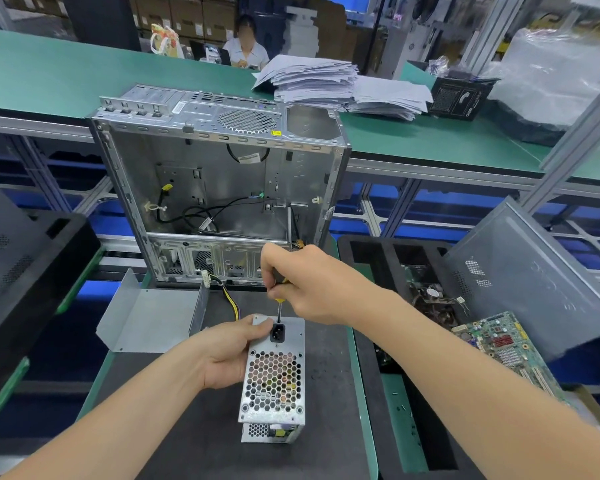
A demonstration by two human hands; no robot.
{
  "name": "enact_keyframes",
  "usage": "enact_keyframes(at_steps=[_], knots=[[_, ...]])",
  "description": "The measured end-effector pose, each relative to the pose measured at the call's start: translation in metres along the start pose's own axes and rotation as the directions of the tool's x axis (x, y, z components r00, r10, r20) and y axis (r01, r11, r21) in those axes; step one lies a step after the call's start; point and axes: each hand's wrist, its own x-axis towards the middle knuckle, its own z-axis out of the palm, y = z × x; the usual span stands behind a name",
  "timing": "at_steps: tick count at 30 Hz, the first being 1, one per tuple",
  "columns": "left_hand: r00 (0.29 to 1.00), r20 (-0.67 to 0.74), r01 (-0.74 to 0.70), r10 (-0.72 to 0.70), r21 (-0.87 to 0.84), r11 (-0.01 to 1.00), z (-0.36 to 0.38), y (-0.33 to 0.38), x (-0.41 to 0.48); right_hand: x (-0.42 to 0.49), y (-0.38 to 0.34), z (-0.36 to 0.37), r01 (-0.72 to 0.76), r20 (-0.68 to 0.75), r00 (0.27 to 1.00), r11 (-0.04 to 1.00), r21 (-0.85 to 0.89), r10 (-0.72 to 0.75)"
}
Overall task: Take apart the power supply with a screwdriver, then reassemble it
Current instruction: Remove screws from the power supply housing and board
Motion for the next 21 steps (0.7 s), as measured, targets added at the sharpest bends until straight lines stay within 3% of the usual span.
enact_keyframes(at_steps=[5,9,14,16,18,19,21], knots=[[1.0,-0.002,0.006,-0.006,0.003,1.0,-0.002,-0.001,0.001,-0.002,-0.004,0.009,-0.045,-0.066,0.997,0.999,0.025,0.047],[0.999,0.029,0.045,-0.046,0.05,0.998,-0.004,0.003,0.001,-0.008,-0.001,-0.006,-0.043,-0.018,0.999,0.999,0.026,0.044],[0.995,-0.097,0.035,0.008,0.436,0.9,-0.008,0.013,0.005,-0.023,0.01,-0.025,-0.067,-0.181,0.98,0.993,0.095,0.083],[0.965,-0.211,0.025,0.156,0.667,0.744,-0.001,0.02,0.002,-0.029,0.017,-0.027,-0.098,-0.183,0.977,0.992,0.082,0.111],[0.849,-0.24,0.012,0.471,0.899,0.437,0.006,0.024,0.004,-0.035,0.028,-0.027,-0.126,-0.184,0.973,0.989,0.076,0.138],[0.763,-0.18,-0.005,0.621,0.959,0.283,0.012,0.025,0.006,-0.039,0.034,-0.027,-0.139,-0.181,0.972,0.988,0.071,0.15],[0.633,0.007,-0.12,0.775,0.989,0.09,0.033,0.024,0.008,-0.047,0.049,-0.024,-0.176,-0.172,0.968,0.983,0.057,0.183]])
